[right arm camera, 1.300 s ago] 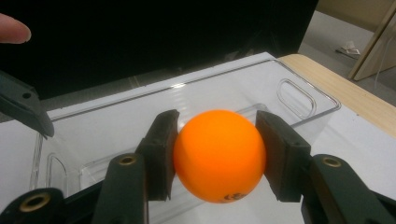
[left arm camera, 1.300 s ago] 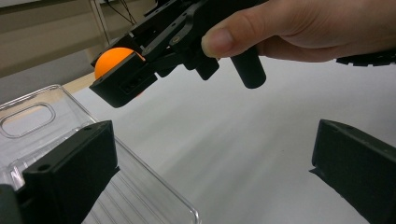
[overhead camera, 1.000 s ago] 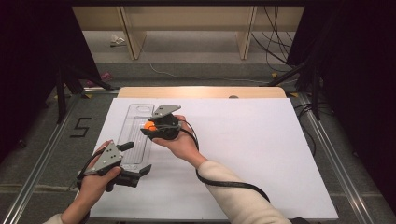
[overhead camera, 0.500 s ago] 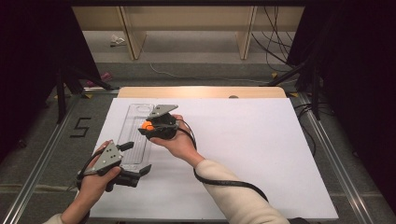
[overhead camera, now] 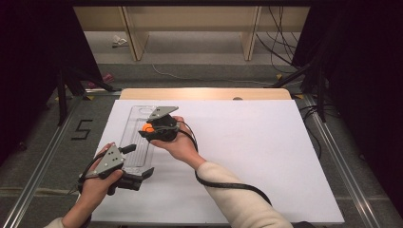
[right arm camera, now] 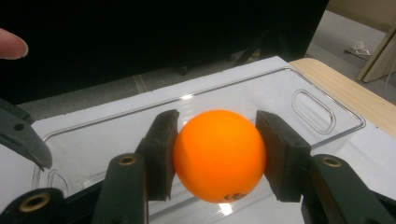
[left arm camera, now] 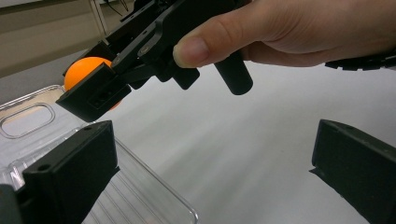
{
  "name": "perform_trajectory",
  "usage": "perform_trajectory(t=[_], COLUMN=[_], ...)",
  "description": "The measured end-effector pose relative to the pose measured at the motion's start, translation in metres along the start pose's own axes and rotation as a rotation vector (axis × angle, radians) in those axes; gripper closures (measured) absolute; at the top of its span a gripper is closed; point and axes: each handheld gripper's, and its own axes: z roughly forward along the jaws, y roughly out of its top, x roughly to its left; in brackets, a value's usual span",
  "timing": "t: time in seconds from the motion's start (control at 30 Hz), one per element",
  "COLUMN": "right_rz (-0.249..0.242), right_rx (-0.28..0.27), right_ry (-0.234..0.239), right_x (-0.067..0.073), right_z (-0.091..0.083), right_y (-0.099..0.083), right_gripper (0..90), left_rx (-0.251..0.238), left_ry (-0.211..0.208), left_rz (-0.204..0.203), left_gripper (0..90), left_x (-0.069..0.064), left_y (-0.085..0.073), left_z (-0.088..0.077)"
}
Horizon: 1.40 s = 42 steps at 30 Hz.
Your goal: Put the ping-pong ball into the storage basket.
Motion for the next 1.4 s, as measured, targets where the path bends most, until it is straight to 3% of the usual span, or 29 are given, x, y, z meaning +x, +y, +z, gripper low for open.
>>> perform_trajectory(t=[1.4], right_rz=[-0.012], right_rx=[0.025], right_ry=[0.013], right_x=[0.003], right_z=[0.017], right_y=[0.005], right_gripper=[51.4], left_rx=[0.000], left_ry=[0.001], left_rz=[0.000], left_gripper=[0.0], left_x=[0.000], left_y=[0.000], left_z=[0.000])
